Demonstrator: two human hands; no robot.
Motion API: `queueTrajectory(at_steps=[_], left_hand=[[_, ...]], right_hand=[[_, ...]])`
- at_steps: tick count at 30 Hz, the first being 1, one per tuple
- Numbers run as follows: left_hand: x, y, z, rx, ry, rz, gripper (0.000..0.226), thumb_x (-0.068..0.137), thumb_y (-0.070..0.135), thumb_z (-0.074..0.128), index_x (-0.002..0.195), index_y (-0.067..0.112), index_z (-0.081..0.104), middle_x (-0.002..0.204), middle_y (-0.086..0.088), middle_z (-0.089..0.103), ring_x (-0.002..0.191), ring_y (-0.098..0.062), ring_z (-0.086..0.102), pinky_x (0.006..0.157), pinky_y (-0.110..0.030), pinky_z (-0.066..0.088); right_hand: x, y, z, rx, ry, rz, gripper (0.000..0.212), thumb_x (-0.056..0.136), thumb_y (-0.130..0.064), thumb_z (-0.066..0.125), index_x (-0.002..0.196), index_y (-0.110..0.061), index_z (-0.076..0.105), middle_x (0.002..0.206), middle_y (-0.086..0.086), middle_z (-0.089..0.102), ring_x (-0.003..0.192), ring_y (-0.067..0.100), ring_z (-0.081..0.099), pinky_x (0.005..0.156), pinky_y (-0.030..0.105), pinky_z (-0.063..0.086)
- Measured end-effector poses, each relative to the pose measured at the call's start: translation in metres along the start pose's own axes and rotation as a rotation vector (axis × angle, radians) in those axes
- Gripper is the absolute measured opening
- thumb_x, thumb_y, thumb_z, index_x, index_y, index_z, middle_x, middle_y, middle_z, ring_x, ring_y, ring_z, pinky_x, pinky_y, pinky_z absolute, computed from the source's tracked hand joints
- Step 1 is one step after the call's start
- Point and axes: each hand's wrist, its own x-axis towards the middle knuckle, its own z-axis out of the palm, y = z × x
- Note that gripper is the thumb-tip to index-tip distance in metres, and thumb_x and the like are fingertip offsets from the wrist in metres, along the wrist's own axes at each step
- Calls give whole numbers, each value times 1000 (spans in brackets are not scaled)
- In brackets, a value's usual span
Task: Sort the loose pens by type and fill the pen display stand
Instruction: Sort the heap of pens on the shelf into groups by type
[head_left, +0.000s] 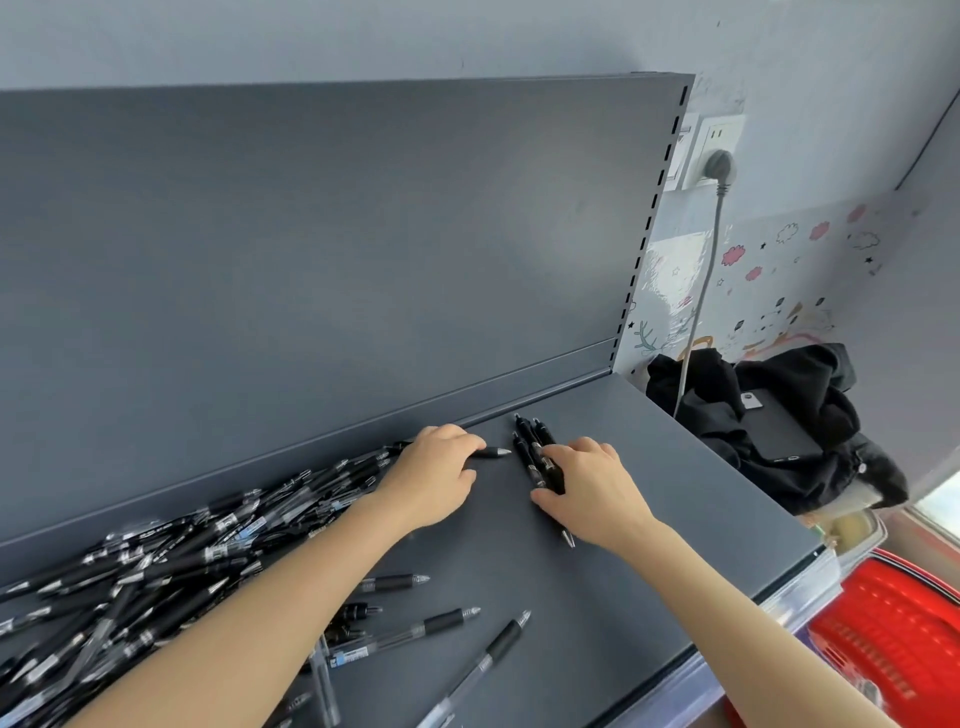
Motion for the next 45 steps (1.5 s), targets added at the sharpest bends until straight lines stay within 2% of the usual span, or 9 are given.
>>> queueTrajectory(at_steps=[4,9,11,13,20,24,29,32,45], left_hand=[[-4,-5,0,-41,60,0,38,95,18,50,133,19,51,136,2,49,126,-19,41,106,-30,33],[-12,-11,-8,-37,107,0,39,93,20,53,132,20,52,131,3,50,122,-18,42,102,-31,35],[-17,-13,-10,-27,110,6,39,91,22,55,130,21,53,130,5,51,121,-16,42,101,-30,35],[-23,-16,-12,-17,121,9,39,90,26,57,129,24,54,129,7,51,119,-14,43,100,-28,35],[-44,-23,-23,152,136,35,46,91,39,54,134,24,49,133,7,49,129,-16,38,107,-31,29],[-64,-28,-34,257,140,38,52,89,49,52,136,24,48,135,7,48,131,-16,35,110,-32,25],[-102,-44,-50,250,153,-3,56,89,52,51,138,24,46,137,7,48,132,-15,36,111,-33,27],[-133,-61,-62,222,172,-47,56,89,54,51,136,25,47,137,8,49,130,-13,38,110,-32,31],[-301,-145,-101,122,253,-288,46,92,47,52,132,24,52,136,9,48,128,-10,39,105,-27,35]], right_hand=[[12,-1,3,28,63,22,30,86,-18,51,114,-9,59,104,8,52,104,30,45,77,31,42],[34,-2,1,30,88,31,23,88,-16,49,105,-6,60,102,11,52,105,34,44,77,32,41],[41,-3,0,22,80,27,10,86,-14,49,89,-7,55,91,8,47,102,35,45,73,31,38],[44,-4,-1,12,78,23,8,85,-16,50,81,-9,47,87,6,43,100,34,45,71,32,39],[30,-20,-3,-164,100,-30,32,90,-39,53,108,-12,55,123,6,49,115,33,42,91,41,38],[14,-44,0,-165,107,-153,39,91,-41,51,118,-12,55,126,6,49,118,31,41,96,41,37],[-6,-83,4,-25,7,-263,50,87,-45,57,126,-13,54,126,8,52,122,32,43,101,43,40],[-20,-110,9,26,-44,-315,59,87,-48,57,137,-16,46,132,6,49,128,28,40,104,41,39],[-80,-235,50,25,-95,-635,45,95,-34,53,134,-11,51,131,7,52,113,21,54,97,27,40]])
